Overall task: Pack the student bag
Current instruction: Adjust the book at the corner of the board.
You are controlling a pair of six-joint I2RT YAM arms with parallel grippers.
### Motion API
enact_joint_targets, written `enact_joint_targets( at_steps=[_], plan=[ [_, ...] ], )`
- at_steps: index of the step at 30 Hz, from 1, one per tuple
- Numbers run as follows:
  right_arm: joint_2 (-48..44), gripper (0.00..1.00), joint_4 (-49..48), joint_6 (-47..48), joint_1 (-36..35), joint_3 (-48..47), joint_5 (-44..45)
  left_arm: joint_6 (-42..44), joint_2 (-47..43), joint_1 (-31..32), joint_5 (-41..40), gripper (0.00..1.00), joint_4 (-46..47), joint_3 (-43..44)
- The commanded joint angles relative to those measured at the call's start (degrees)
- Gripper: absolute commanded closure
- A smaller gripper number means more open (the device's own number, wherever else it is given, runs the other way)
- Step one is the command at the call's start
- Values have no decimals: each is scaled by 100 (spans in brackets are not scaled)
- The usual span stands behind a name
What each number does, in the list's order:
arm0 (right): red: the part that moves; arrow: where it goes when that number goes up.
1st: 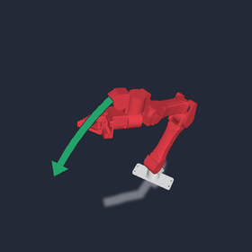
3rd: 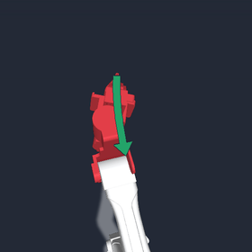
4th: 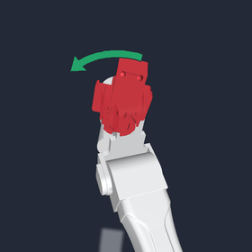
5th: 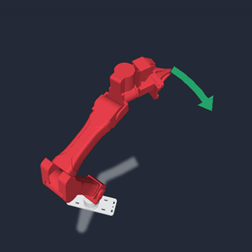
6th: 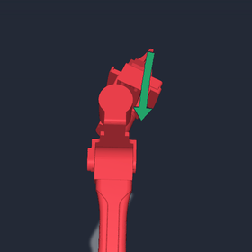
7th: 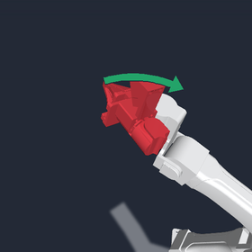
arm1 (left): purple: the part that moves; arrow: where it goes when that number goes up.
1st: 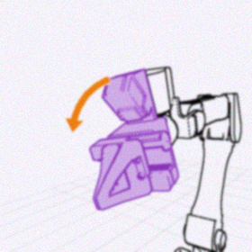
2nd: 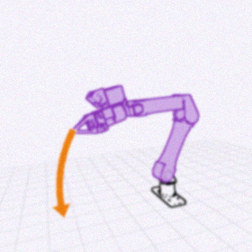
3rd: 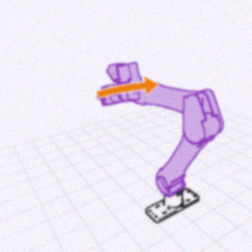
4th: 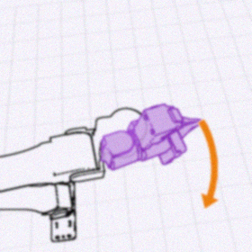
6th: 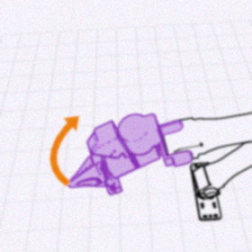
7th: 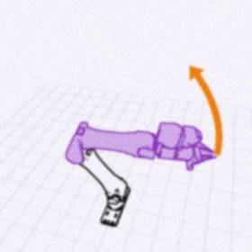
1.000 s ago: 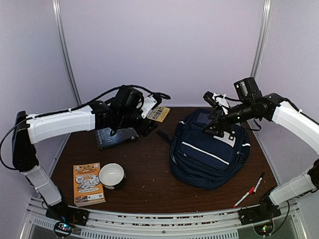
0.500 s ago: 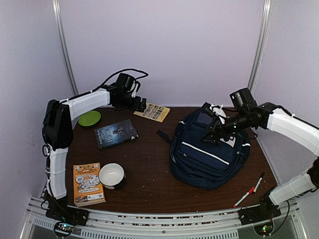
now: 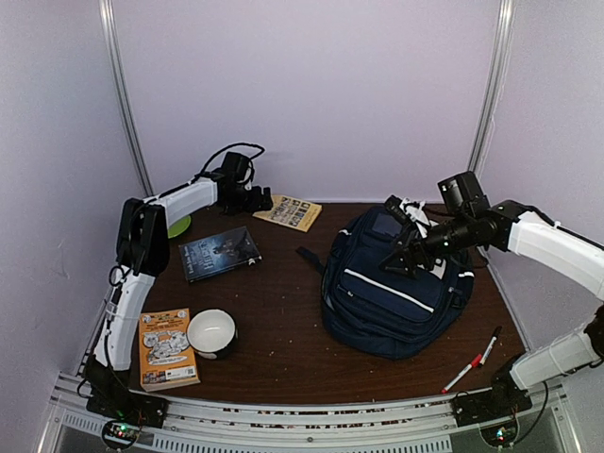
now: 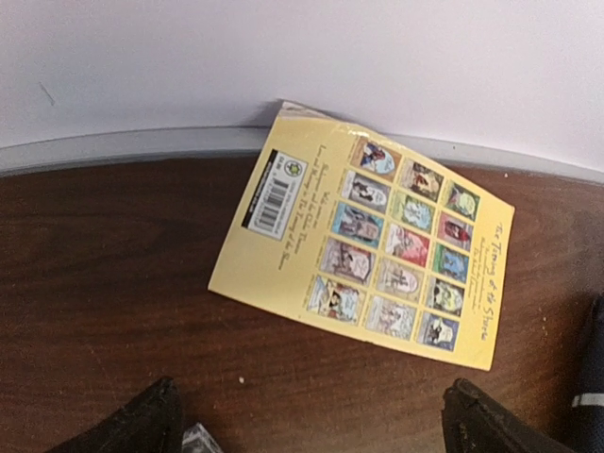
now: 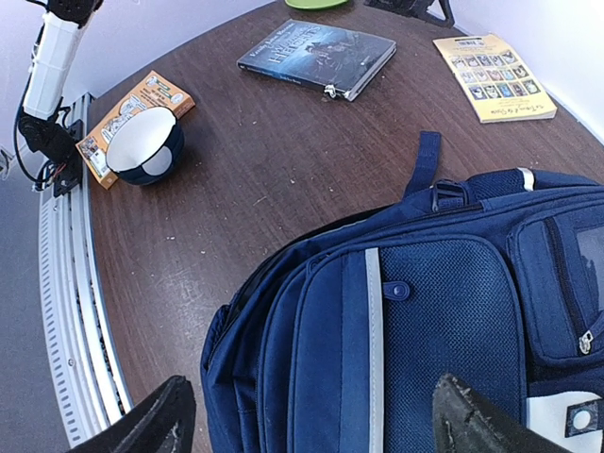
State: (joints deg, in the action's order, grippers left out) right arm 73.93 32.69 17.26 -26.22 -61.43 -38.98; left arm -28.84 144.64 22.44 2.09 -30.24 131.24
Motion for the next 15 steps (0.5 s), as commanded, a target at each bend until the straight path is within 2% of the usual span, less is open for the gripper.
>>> enact_joint_targets(
  at_steps=[1,6,15],
  plan=[
    [100,13,-127,-96,28,74,-108,-442,384,-161,369,2,378,642],
    [137,13,-319,-149,31,279,-83,-1003,861,-295,804,2,567,1146],
    [509,13,-267,-176,29,178,-136,-2165,1375,-476,1075,2,1318,1408]
  ],
)
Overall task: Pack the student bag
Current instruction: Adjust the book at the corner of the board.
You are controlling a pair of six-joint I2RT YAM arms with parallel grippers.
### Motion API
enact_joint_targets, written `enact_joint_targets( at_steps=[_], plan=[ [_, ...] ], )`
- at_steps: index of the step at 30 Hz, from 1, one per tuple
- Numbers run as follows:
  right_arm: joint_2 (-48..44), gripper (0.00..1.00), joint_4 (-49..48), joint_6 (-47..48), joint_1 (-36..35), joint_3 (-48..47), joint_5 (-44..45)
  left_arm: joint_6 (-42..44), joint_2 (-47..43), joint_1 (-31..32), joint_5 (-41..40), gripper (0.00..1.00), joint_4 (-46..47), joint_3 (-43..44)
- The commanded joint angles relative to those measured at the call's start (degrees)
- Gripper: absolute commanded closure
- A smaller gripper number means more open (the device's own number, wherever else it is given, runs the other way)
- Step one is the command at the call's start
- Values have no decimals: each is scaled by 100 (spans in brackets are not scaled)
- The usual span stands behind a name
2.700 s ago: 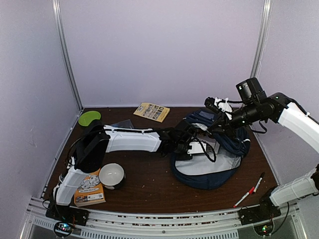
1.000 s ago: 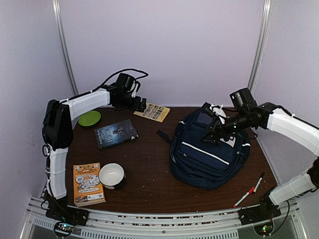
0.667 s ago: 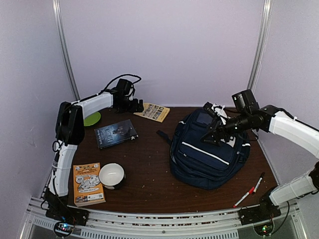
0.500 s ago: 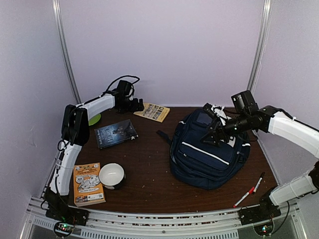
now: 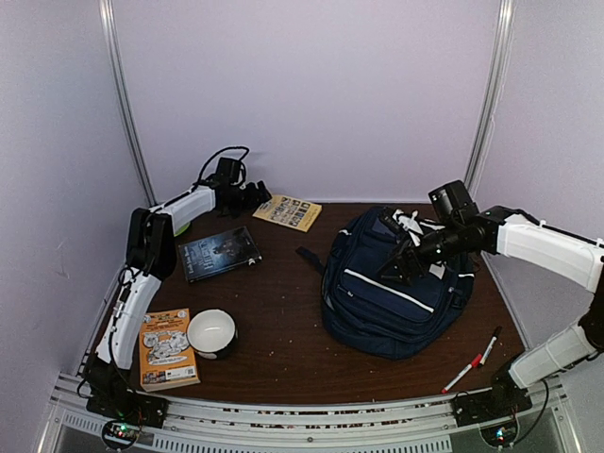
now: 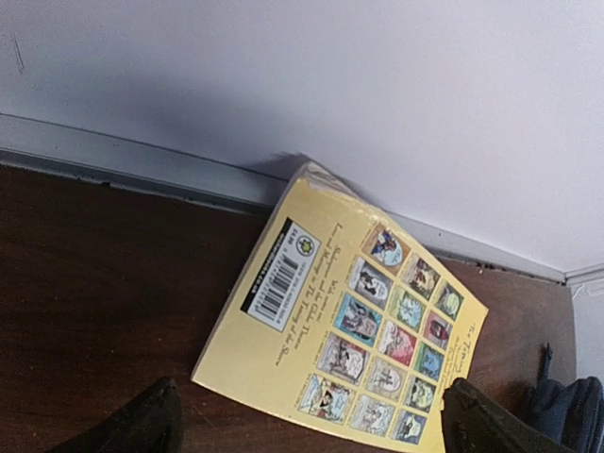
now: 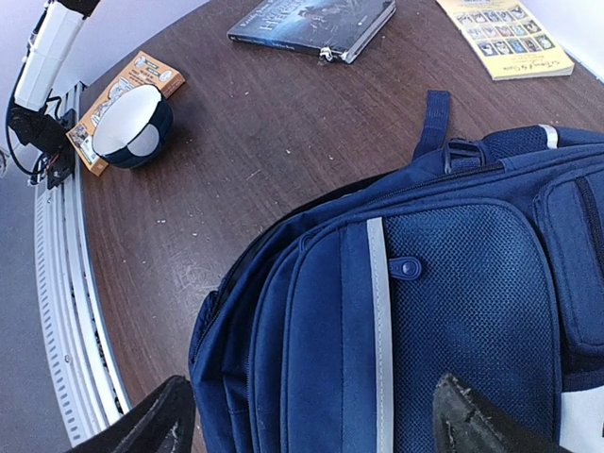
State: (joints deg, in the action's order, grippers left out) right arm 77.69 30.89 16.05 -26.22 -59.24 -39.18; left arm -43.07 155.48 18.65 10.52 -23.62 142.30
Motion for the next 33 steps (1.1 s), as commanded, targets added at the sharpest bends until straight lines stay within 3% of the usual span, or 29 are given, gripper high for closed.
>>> enact_joint_targets(
  at_steps=[1,12,14,17,28,33],
  plan=[
    [160,13,-64,-58,29,-54,-138,-856,377,-99,231,2,703,405],
    [372,11,121,-39,19,-237,-374,-2224,1005,-157,207,2,1297,731],
    [469,1,171,-33,20,-300,-433,-2284,1059,-158,86,2,1300,759],
    [640,0,264,-14,20,-411,-495,-2366,1213,-153,186,2,1294,941],
    [914,0,417,73,20,-624,-591,-1864,1015,24,983,2,1083,789],
    [877,0,441,78,20,-653,-591,-1184,420,361,1179,2,853,27]
  ],
)
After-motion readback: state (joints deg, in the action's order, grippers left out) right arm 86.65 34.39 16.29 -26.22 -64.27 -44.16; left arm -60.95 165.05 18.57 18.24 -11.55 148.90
